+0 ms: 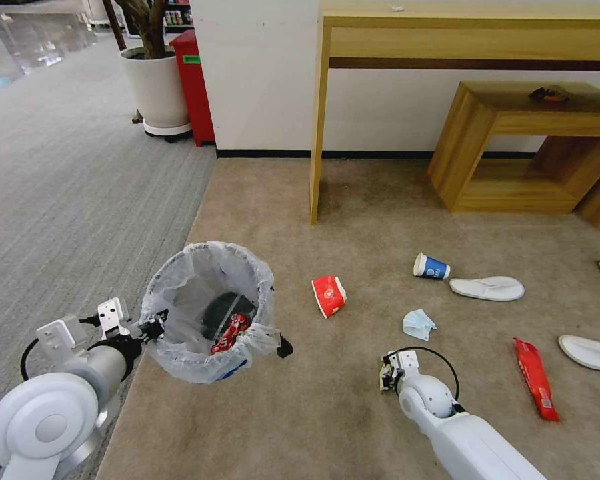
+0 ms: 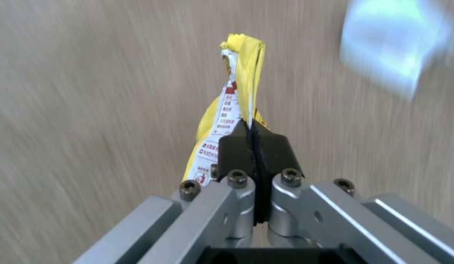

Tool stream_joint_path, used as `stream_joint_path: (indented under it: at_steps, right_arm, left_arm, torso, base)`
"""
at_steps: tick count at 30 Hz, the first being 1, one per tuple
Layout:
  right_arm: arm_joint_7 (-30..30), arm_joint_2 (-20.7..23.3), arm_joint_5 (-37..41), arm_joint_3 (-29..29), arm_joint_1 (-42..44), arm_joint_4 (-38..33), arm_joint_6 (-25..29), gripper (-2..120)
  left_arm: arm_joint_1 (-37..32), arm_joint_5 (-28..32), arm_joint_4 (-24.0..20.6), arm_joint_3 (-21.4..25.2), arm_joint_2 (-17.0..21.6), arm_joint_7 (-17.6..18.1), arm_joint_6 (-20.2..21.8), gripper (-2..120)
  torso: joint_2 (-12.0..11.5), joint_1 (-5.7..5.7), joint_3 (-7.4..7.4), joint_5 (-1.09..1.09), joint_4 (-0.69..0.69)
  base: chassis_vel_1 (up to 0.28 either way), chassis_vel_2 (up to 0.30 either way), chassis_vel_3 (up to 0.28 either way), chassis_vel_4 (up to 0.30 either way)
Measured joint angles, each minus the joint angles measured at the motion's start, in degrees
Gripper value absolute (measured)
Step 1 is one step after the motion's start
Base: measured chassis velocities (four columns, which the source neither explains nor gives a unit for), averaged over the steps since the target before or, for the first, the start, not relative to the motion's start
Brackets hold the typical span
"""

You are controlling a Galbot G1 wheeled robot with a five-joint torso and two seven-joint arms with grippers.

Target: Pick up the trash bin and place the garbage on the floor into it.

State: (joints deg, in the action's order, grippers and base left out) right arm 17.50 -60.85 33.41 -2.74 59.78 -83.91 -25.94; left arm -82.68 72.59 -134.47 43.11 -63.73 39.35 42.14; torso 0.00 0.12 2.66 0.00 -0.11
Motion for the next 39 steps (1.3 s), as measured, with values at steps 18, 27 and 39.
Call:
stream_joint_path:
  at_steps: [18, 27, 39]
  right_arm:
    - [-42.6, 4.7, 14.0, -3.9, -4.8, -12.6, 39.8, 0]
    - [-50.6, 3.6, 16.2, 1.3, -7.3, -16.8, 42.1, 0]
    - [-54.4, 1.7, 14.9, 7.2, -8.7, -16.9, 42.2, 0]
  left_arm:
    - [-0.9, -1.2, 2.2, -4.7, 3.2, -1.3, 0.0, 0]
    - [0.3, -0.9, 4.0, -8.1, 3.6, -1.8, 0.0, 0]
    - [2.8, -0.1, 6.1, -10.7, 2.2, -2.4, 0.0, 0]
  torso:
    - [0.0, 0.00, 0.00, -0.01, 0.01]
    - [0.0, 0.00, 0.00, -0.01, 0.01]
    - [0.0, 0.00, 0.00, 0.00, 0.01]
  base:
    - [0.000, 0.000, 0.000, 0.000]
    - [0.000, 0.000, 0.000, 0.000]
    - [0.000, 0.000, 0.000, 0.000]
